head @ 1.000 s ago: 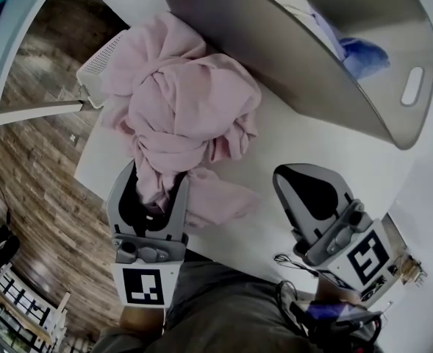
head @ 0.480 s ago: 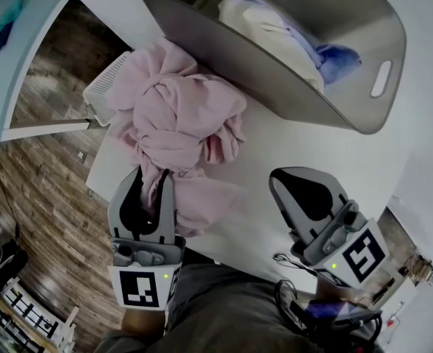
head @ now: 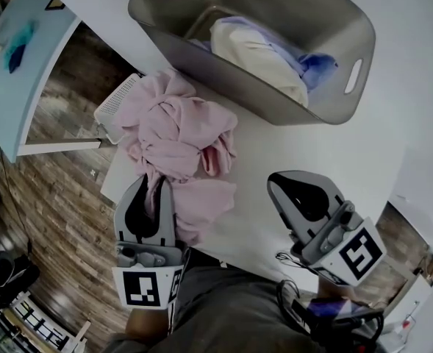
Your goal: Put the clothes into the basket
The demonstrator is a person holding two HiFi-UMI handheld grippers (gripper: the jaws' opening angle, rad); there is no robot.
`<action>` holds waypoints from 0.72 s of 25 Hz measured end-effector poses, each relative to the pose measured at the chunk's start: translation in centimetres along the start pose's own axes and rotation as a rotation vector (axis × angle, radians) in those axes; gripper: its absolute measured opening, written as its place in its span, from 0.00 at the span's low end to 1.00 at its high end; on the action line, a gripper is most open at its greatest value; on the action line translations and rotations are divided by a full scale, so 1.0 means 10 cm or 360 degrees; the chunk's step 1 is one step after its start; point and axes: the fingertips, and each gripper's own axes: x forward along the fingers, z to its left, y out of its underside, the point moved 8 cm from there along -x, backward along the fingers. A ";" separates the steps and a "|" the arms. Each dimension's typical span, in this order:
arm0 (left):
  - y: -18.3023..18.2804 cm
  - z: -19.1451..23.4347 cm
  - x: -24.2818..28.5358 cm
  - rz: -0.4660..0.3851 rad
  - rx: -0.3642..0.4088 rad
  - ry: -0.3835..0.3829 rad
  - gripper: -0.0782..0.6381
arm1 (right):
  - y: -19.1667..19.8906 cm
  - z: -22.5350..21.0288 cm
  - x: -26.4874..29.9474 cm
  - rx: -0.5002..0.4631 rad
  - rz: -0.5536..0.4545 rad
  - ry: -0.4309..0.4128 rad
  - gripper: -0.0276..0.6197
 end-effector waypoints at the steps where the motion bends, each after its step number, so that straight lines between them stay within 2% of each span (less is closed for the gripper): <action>1: -0.03 -0.01 0.00 -0.0006 0.0006 -0.0002 0.22 | -0.02 0.00 -0.02 -0.0002 -0.0012 -0.0001 0.06; 8: -0.51 -0.10 -0.10 -0.0053 0.0037 -0.0004 0.22 | -0.35 0.08 -0.27 -0.0031 -0.0072 0.0013 0.06; 13: -0.48 -0.09 -0.11 -0.0080 0.0115 0.0004 0.21 | -0.17 0.10 -0.31 -0.0014 -0.0159 0.0028 0.06; 18: -0.65 -0.12 -0.14 -0.0104 0.0136 0.0027 0.21 | -0.22 0.16 -0.40 -0.0012 -0.0198 0.0049 0.06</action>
